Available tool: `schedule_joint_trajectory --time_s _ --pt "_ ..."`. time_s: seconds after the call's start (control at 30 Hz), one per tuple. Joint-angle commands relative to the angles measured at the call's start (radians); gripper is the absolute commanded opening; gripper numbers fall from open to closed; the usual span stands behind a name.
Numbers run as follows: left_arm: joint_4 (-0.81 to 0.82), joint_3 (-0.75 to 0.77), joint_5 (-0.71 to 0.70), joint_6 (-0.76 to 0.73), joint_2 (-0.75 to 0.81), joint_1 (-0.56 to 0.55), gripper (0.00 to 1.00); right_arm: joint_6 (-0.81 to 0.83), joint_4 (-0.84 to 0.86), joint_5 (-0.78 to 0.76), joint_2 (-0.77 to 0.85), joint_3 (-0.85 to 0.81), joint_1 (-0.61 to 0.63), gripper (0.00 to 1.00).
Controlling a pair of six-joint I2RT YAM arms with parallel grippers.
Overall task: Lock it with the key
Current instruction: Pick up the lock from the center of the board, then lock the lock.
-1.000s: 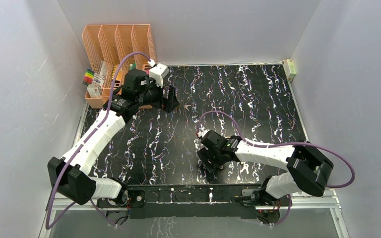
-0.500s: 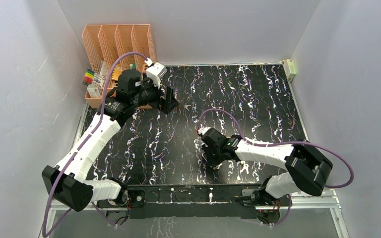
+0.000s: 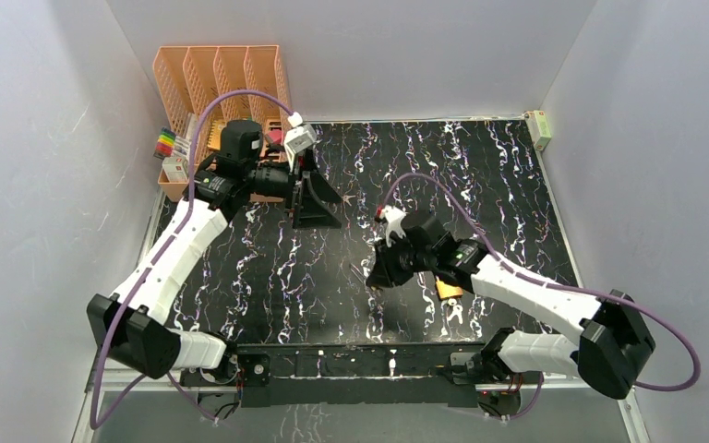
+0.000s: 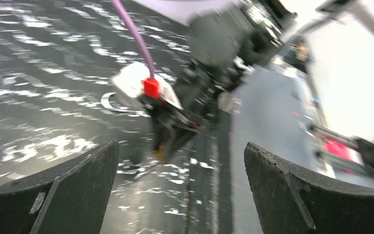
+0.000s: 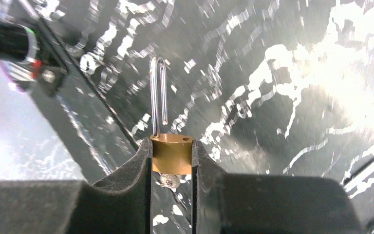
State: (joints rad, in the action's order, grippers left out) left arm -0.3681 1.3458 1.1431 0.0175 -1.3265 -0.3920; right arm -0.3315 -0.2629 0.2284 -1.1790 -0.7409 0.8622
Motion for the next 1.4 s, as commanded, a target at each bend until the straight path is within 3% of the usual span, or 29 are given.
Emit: schedule_joint_trajectory --time_s 0.0,0.17,0.3,0.5,0.77,0.93,1.0,1.07,1.23,1.37 --pt "-0.04 0.001 0.33 -0.01 -0.013 0.002 0.98 0.085 0.049 0.172 0.034 -0.171 -0.029 0.0" --pt "-0.041 -0.002 0.217 0.014 -0.032 0.002 0.98 0.136 -0.013 0.231 0.02 -0.289 -0.051 0.0" --pt "-0.036 0.005 0.242 0.015 -0.034 0.001 0.98 0.14 -0.009 0.293 0.019 -0.327 -0.087 0.0" --pt "-0.043 -0.005 0.249 0.011 -0.036 0.001 0.82 0.144 -0.02 0.325 0.016 -0.387 -0.123 0.0" --pt "-0.069 -0.022 0.216 -0.021 -0.032 -0.001 0.82 0.138 -0.021 0.378 0.001 -0.448 -0.15 0.0" --pt "-0.071 -0.013 0.224 -0.044 -0.045 -0.002 0.75 0.126 0.002 0.402 -0.012 -0.458 -0.155 0.0" --pt "-0.077 -0.009 0.229 -0.051 -0.051 -0.002 0.69 0.122 0.011 0.407 -0.014 -0.46 -0.156 0.0" --pt "-0.081 -0.005 0.236 -0.056 -0.057 -0.002 0.55 0.121 0.013 0.408 -0.016 -0.465 -0.158 0.0" --pt "-0.13 0.008 0.242 -0.092 -0.073 -0.002 0.03 0.12 0.016 0.417 -0.014 -0.472 -0.172 0.0" --pt "-0.231 0.03 0.246 -0.169 -0.093 -0.002 0.0 0.115 0.021 0.442 -0.009 -0.479 -0.196 0.0"
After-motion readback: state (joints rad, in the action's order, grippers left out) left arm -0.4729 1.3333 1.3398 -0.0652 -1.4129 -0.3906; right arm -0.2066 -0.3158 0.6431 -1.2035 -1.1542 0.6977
